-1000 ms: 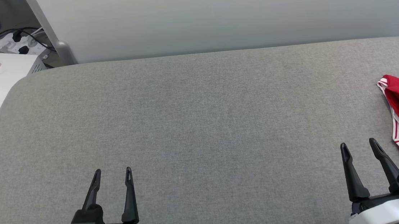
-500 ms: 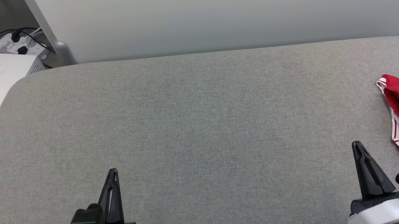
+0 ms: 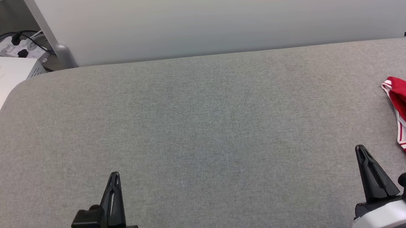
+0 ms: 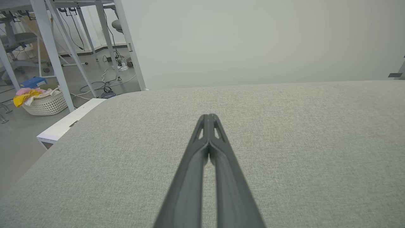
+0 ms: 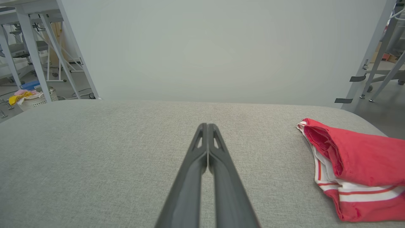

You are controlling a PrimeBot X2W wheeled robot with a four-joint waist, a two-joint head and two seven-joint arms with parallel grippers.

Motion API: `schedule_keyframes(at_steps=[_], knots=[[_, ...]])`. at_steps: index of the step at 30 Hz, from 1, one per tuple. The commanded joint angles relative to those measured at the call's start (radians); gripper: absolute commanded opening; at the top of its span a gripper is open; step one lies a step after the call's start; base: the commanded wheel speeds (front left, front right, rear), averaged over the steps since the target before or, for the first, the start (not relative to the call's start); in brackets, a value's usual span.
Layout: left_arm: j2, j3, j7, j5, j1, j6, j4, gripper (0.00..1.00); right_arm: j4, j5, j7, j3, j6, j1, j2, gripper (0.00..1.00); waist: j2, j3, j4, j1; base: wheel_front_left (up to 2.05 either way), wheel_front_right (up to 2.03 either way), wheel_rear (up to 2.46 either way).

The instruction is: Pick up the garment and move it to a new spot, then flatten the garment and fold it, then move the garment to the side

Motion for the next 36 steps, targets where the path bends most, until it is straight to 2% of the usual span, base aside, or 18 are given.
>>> schedule_keyframes(at_steps=[1,36], knots=[[-0.006,0.004,0.005,0.009,-0.015,0.001,-0.003,0.00,0.004,-0.012,0.006,0.001,0.000,-0.018,0.002,0.00,0.0000,-0.001,0.000,0.0000,0.00,0.00,0.00],[-0.016,0.017,0.075,0.023,-0.043,0.002,-0.009,0.00,0.017,-0.052,0.077,0.005,0.000,-0.053,0.011,0.00,0.0000,-0.015,-0.006,0.0000,0.00,0.00,0.00]])
